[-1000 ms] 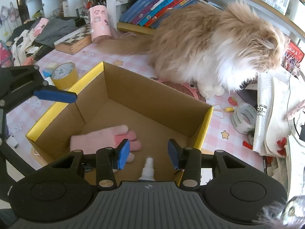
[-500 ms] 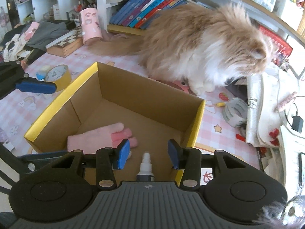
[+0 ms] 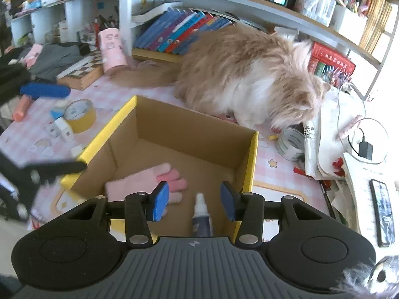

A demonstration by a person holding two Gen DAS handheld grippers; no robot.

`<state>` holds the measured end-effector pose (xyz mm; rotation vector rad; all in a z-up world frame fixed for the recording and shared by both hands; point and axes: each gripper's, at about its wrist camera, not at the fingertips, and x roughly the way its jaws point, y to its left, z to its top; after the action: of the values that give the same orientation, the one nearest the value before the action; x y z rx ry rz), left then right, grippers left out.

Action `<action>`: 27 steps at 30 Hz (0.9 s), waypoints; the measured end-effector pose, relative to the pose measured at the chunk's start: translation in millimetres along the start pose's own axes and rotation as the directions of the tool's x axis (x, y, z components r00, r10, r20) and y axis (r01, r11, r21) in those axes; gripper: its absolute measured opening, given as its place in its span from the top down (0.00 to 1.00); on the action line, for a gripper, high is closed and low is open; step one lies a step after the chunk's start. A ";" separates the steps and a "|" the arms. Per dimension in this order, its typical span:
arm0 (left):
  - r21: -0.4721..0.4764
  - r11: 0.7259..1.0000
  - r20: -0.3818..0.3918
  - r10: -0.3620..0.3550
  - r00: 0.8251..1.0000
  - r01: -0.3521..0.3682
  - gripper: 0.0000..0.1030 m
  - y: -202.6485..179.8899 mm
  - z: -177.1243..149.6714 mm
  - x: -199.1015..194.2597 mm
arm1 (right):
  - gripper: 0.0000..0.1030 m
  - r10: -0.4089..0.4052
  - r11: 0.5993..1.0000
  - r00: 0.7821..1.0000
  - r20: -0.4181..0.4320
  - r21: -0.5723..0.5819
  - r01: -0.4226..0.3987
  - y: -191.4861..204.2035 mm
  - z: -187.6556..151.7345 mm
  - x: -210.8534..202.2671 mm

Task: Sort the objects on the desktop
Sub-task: 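Withdraw both open grippers up and away from the yellow box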

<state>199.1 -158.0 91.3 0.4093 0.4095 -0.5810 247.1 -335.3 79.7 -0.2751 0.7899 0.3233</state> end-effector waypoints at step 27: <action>-0.124 0.992 -0.058 -0.013 0.998 0.006 0.07 41.4 -92.1 -86.2 | 0.56 0.016 0.997 0.999 -0.041 0.080 -0.013 113.4 -49.8 -20.2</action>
<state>134.9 -44.7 65.4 0.3063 0.5017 -0.5504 158.1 -252.9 47.3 -0.2019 0.8442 0.2996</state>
